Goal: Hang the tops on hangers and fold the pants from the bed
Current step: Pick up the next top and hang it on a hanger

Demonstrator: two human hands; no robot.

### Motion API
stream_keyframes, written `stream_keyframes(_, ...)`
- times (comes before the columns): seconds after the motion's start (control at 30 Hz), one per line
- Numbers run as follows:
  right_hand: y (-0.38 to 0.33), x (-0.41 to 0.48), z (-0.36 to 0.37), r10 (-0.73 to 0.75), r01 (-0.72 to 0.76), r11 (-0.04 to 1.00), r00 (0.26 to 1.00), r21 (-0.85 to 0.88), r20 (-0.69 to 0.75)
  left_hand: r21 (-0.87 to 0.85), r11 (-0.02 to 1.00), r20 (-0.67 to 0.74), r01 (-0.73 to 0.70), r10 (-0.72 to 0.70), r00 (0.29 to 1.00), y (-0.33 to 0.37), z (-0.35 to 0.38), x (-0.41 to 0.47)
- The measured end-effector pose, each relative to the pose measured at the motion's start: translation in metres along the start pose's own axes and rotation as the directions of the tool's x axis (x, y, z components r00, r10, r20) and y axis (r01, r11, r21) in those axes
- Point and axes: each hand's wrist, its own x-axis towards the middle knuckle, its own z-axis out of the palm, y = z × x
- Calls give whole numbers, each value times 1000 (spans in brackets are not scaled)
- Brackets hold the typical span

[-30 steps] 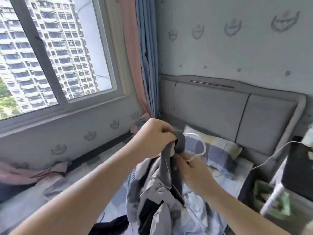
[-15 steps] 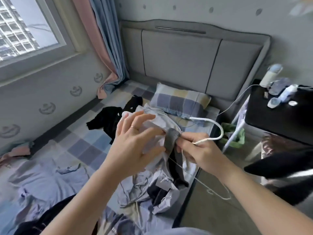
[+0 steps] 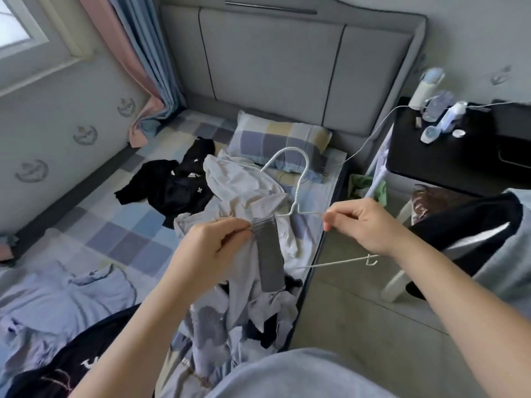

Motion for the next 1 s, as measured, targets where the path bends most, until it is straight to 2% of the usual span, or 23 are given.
stream_keyframes(0.1,5,-4,6,-1,1,1000,1000,8,-1,-8,1000,13,-15,15,1000,8,10,-6)
stream_keyframes(0.27,-1,-5,32,-38,34,998,995,49,87,16,998,3,-54,54,999,37,16,-3)
stream_keyframes(0.37,-2,-8,37,-11,4,995,997,95,73,53,997,20,-62,61,998,39,14,2)
stream_keyframes(0.43,0,-12,35,3,-5,998,999,65,35,22,999,53,-28,27,998,36,16,2)
stream_keyframes(0.5,4,-16,36,-84,74,995,987,-74,-138,-24,999,48,45,-44,998,37,21,-1)
stream_keyframes(0.57,9,-24,41,-250,153,953,884,-261,-395,-82,988,-6,129,-130,992,40,28,-4)
stream_keyframes(0.63,15,-32,46,-353,212,926,775,-311,-524,-137,978,-82,157,-169,982,41,32,-6)
stream_keyframes(0.67,17,-36,50,-351,243,932,787,-268,-507,-156,975,-117,158,-177,977,42,32,-7)
stream_keyframes(0.7,19,-37,55,-304,243,951,848,-192,-434,-174,972,-144,161,-186,972,43,34,-7)
stream_keyframes(0.77,20,-36,69,-137,126,989,976,-76,-167,-218,961,-181,171,-212,960,46,37,-7)
stream_keyframes(0.8,21,-33,77,-76,72,995,996,-72,-51,-239,956,-199,173,-222,954,49,39,-7)
stream_keyframes(0.83,23,-30,85,-68,67,994,998,-87,-1,-255,951,-216,175,-232,948,50,41,-7)
stream_keyframes(0.87,23,-27,91,-104,102,990,994,-94,-16,-268,946,-231,182,-246,941,51,43,-7)
stream_keyframes(0.93,21,-24,97,-189,182,981,973,-60,-134,-286,934,-256,215,-290,922,50,45,-7)
stream_keyframes(1.0,23,-25,98,-200,205,979,958,-1,-204,-309,919,-268,246,-332,904,45,45,-5)
